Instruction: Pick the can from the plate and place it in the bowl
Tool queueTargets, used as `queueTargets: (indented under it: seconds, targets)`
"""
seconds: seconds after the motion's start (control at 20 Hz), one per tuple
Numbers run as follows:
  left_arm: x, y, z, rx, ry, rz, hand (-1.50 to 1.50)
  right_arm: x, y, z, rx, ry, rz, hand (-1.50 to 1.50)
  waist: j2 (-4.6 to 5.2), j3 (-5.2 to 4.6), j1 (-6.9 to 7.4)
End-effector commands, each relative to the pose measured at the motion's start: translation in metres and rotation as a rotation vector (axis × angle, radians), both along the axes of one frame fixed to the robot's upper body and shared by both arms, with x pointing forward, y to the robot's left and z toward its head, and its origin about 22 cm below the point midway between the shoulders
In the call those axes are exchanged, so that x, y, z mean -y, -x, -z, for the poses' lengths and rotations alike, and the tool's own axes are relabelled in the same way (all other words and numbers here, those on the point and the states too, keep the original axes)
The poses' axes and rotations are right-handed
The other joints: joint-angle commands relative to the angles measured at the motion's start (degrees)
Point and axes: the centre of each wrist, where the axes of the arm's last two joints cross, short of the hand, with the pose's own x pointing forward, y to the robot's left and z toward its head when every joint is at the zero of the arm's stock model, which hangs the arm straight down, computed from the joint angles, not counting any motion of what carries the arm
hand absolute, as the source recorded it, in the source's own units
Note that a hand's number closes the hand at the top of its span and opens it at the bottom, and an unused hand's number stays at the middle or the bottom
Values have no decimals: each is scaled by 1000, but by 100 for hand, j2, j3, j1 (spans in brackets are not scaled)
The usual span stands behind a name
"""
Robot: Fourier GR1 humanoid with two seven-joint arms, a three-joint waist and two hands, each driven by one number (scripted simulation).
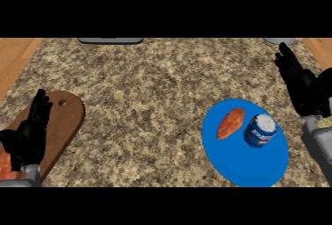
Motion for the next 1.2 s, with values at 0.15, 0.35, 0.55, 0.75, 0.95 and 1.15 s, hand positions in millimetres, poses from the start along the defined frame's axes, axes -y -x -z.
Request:
queueTargets:
  seconds: [0.15,0.35,0.55,0.75,0.95,1.15]
  targets:
    - [2,-14,-33,116,-108,63,0,45,12,-23,134,-279,-290,150,253,65,-188]
    - [7,-25,-53,119,-121,111,0,125,30,-7,109,28,187,150,317,66,-339]
    - [30,-30,-47,96,-114,144,0,145,70,41,279,-263,-69,-150,276,53,-214]
    - [21,-37,-61,84,-101,162,0,186,80,-7,255,11,-245,-150,265,38,-143]
    - [40,-41,-63,88,-105,166,0,184,72,-58,160,199,-322,-150,254,27,-128]
    - [33,-44,-56,87,-122,181,0,162,56,-75,79,396,-369,-150,287,26,-3]
